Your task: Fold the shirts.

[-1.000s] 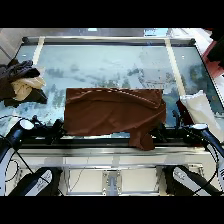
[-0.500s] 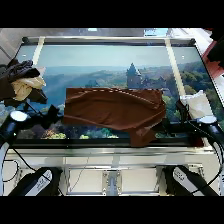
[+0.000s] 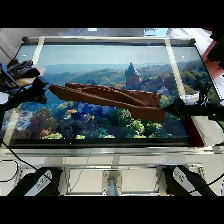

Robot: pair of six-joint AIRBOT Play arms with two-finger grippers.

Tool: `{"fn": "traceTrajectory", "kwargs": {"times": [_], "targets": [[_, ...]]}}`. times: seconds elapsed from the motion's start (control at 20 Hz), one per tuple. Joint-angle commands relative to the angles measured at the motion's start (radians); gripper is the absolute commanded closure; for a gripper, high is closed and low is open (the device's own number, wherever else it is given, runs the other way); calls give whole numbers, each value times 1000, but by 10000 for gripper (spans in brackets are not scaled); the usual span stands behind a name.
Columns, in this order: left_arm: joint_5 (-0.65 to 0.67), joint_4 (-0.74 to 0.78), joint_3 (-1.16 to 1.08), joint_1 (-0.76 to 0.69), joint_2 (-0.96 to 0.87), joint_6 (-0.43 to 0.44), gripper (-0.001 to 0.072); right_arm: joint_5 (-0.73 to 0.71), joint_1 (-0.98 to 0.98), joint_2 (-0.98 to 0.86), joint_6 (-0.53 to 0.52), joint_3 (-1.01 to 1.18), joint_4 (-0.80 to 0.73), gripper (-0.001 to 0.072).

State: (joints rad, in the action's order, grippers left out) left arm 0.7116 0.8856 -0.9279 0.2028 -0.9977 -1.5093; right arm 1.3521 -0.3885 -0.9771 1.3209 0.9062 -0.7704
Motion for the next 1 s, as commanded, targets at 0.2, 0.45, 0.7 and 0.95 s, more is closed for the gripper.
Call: {"fn": "traceTrajectory", "kwargs": {"times": [0.2, 0.45, 0.7, 0.95], "targets": [[-160, 289, -187, -185, -237, 7, 700, -328, 129, -218, 21, 186, 14, 679], [-155, 438, -354, -238, -480, -40, 700, -462, 225, -473, 23, 263, 14, 678], [-136, 467, -372, -269, -622, -43, 700, -526, 275, -628, 23, 269, 11, 679], [-104, 558, -374, -269, -660, -126, 698, -533, 278, -664, 47, 270, -36, 677]]}}
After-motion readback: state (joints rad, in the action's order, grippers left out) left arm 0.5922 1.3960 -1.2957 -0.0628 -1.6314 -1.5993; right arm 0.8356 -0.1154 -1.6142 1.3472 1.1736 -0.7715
